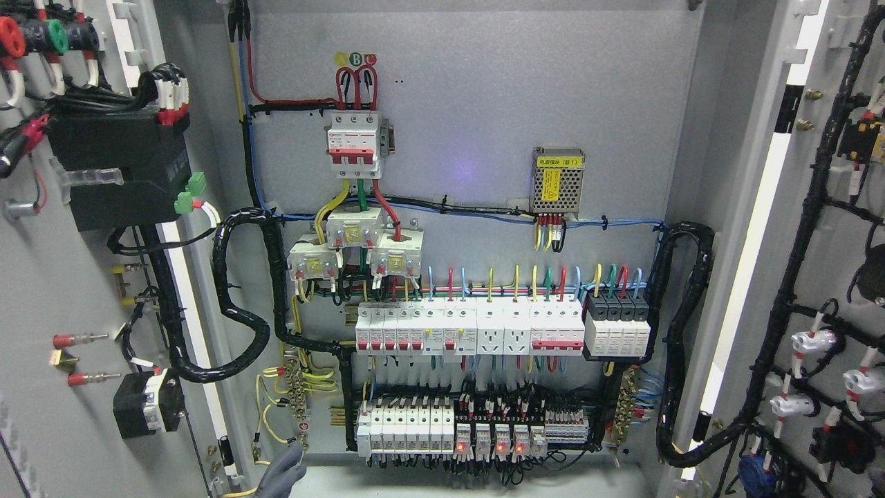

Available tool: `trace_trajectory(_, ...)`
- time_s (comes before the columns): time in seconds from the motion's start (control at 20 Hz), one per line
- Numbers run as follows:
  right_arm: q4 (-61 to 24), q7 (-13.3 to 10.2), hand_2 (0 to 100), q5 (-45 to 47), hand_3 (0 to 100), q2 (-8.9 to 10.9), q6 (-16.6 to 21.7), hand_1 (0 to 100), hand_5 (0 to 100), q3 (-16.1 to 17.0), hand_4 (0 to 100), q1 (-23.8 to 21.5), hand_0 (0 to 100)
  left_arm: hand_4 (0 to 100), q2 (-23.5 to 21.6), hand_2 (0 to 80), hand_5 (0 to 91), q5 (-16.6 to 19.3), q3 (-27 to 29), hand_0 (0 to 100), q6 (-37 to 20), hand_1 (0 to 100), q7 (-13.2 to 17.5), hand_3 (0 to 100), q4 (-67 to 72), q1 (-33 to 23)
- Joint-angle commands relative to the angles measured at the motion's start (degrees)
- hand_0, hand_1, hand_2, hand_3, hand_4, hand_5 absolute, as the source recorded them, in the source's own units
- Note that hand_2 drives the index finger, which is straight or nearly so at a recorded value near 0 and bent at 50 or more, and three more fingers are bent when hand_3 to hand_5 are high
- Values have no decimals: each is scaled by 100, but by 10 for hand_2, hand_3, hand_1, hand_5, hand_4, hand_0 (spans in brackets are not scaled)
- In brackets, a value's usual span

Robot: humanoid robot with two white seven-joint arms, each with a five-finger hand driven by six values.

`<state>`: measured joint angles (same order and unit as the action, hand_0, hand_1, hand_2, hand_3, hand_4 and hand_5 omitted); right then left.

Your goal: Open door with both hands

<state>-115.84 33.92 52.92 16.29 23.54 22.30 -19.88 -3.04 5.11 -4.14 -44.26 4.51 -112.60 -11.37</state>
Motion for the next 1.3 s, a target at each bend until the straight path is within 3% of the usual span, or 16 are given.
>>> trace_trajectory(0.0, 184, 27, 0, 104, 0, -12, 2, 0, 0, 424, 0, -95, 0, 0, 40, 0, 0, -45, 273, 0, -3070, 0, 6, 0, -297, -813)
trace_trajectory(0.15, 184, 27, 0, 305, 0, -12, 2, 0, 0, 520, 0, -191, 0, 0, 58, 0, 0, -97, 369, 0, -3308, 0, -2, 0, -297, -902)
trace_trajectory(0.5, 272, 27, 0, 596, 0, -21, 2, 0, 0, 697, 0, -473, 0, 0, -65, 0, 0, -949, 1344, 0, -3318, 0, 6, 0, -262, -1061)
trace_trajectory(0.75, 421, 27, 0, 667, 0, -30, 2, 0, 0, 784, 0, -535, 0, 0, -363, 0, 0, -1503, 1942, 0, -3317, 0, 15, 0, -218, -1061)
trace_trajectory(0.95, 465, 27, 0, 755, 0, -38, 2, 0, 0, 811, 0, -552, 0, 0, -530, 0, 0, -2030, 2820, 0, -3309, 0, 15, 0, -104, -1052)
trace_trajectory(1.25, 606, 27, 0, 825, 0, -38, -7, 0, 0, 811, 0, -552, 0, 0, -1179, 0, 0, -2575, 3674, 0, -3309, 0, 15, 0, 641, -982)
